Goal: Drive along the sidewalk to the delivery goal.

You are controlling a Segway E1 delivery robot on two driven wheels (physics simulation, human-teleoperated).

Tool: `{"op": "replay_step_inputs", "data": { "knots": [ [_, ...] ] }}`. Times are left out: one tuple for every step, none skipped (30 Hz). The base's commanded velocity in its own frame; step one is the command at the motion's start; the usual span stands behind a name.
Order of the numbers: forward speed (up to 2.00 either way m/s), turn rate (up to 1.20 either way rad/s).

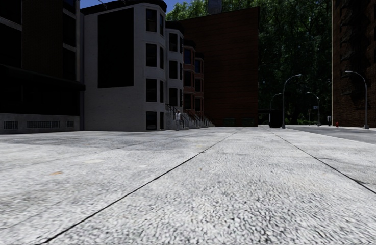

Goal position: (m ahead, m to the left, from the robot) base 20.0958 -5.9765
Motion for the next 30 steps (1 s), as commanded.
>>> {"op": "replay_step_inputs", "data": {
  "knots": [
    [2.0,0.0],
    [2.0,0.0],
    [2.0,0.0],
    [2.0,0.0],
    [2.0,0.0],
    [2.0,0.0],
    [2.0,0.0],
    [2.0,0.0],
    [2.0,0.0],
    [2.0,0.0],
    [2.0,0.0],
    [2.0,0.0],
    [2.0,0.0],
    [2.0,0.0],
    [2.0,0.0],
    [2.0,0.0],
    [2.0,0.0],
    [2.0,0.0],
    [2.0,0.0],
    [2.0,0.0],
    [2.0,0.0],
    [2.0,0.0],
    [2.0,0.0],
    [2.0,0.0],
    [2.0,0.0],
    [2.0,0.0],
    [2.0,0.0],
    [2.0,0.0],
    [2.0,0.0],
    [2.0,0.0]
  ]
}}
